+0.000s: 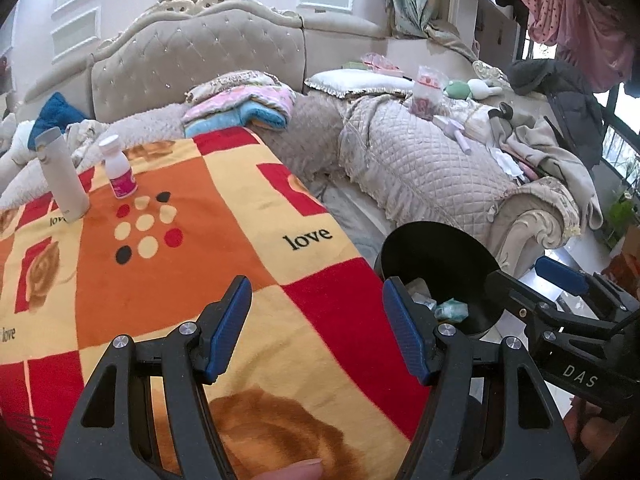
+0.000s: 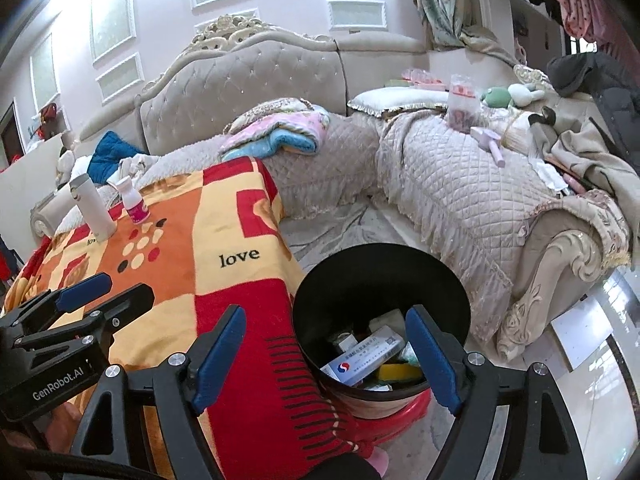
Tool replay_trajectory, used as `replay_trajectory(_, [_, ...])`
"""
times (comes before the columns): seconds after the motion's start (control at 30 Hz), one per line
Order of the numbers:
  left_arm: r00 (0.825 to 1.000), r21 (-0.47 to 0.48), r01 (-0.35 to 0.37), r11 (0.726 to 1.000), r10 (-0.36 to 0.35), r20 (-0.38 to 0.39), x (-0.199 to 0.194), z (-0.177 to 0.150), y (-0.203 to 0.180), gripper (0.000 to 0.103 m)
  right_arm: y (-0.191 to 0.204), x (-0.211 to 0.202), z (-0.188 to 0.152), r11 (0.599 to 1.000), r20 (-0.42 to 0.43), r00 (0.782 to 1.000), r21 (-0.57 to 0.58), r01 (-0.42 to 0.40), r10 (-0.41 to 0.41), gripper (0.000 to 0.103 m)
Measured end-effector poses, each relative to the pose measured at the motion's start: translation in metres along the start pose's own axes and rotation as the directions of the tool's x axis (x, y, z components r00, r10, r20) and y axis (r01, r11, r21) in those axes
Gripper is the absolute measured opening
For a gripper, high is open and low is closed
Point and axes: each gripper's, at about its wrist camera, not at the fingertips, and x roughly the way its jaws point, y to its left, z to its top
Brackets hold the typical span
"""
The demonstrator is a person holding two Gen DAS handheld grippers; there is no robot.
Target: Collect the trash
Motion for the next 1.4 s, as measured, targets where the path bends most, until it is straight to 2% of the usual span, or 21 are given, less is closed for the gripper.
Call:
replay_trajectory(0.4, [1.000,-0.005,-0.011,1.000,0.011,0.023,-0.0036,-0.0004,0.0014,0.067,-0.0013,-0.0027,0.0023,1.000,0.014,1.000,0.008,0.008,-0.008,0.083])
replay_trajectory(1.4, [1.000,0.005,-0.002,1.000,0.002,0.010,-0.0001,0.0000,-0.0053,0.067,-0.0070,-0.0028,0.0050,1.000,0.005,1.000,0.009,0.020,-0.020,0.085])
